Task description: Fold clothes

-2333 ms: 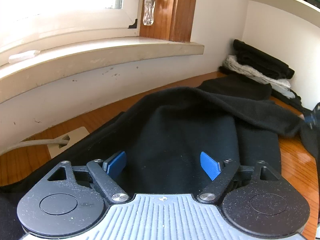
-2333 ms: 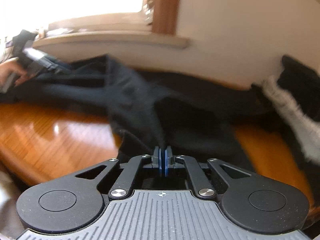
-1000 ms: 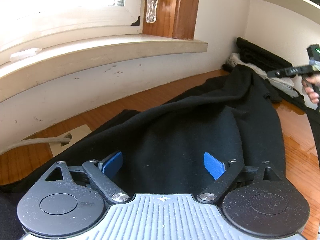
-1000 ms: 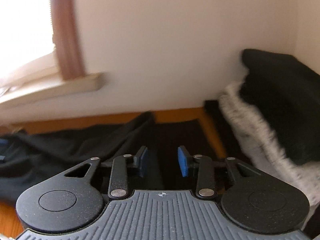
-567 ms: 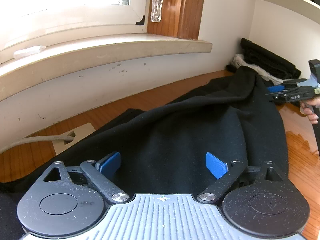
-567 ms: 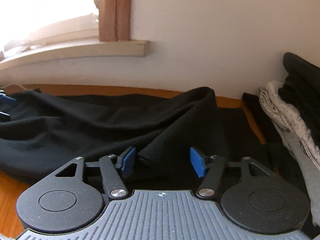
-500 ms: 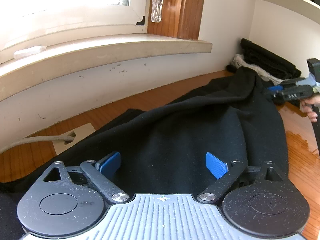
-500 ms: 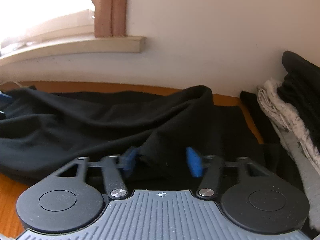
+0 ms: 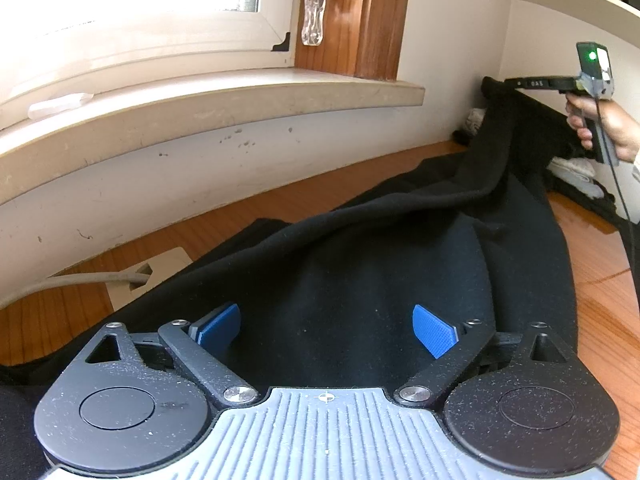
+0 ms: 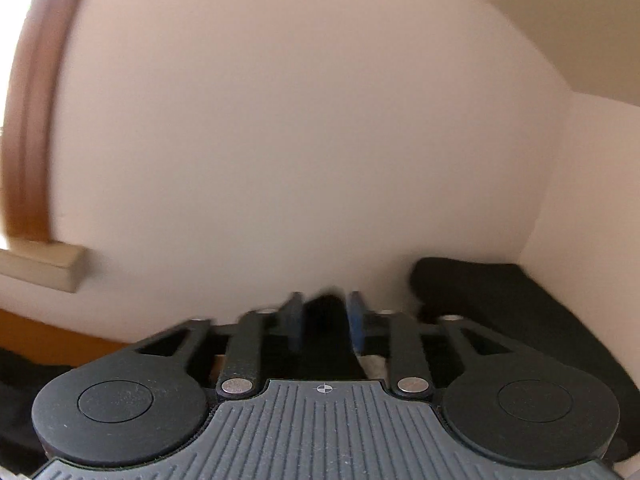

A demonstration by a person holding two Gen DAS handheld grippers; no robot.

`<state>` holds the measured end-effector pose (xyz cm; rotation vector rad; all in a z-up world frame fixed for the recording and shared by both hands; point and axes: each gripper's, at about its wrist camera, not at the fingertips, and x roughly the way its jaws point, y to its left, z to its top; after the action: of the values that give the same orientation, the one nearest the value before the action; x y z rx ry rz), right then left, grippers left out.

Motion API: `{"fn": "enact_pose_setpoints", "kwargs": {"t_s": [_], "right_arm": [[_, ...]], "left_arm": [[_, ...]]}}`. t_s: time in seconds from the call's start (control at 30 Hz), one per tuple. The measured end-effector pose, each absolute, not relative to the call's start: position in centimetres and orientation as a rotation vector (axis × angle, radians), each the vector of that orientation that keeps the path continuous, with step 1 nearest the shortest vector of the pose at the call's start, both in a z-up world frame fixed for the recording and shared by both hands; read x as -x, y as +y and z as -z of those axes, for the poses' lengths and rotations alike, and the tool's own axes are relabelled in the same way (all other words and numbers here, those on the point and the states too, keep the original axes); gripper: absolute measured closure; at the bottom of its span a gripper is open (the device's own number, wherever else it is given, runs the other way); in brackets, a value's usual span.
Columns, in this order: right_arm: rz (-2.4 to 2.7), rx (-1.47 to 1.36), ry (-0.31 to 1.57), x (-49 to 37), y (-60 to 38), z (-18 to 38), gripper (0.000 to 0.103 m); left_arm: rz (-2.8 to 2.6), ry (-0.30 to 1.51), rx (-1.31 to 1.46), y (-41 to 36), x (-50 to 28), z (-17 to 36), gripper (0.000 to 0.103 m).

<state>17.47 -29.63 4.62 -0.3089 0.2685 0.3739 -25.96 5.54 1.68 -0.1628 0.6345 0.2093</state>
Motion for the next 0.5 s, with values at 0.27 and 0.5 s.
{"fn": "enact_pose_setpoints", "kwargs": {"t_s": [0.27, 0.5], "right_arm": [[-0.487, 0.255, 0.421, -15.6, -33.7, -0.1, 0.056], [-0.616, 0.28, 0.575, -13.9, -32.7, 4.6, 0.056]], "left_arm": [[-0.205, 0.656, 0.157, 5.4, 25.8, -1.5, 0.007], [-0.197, 0.671, 0.16, 5.3, 26.0, -1.4, 0.006]]}}
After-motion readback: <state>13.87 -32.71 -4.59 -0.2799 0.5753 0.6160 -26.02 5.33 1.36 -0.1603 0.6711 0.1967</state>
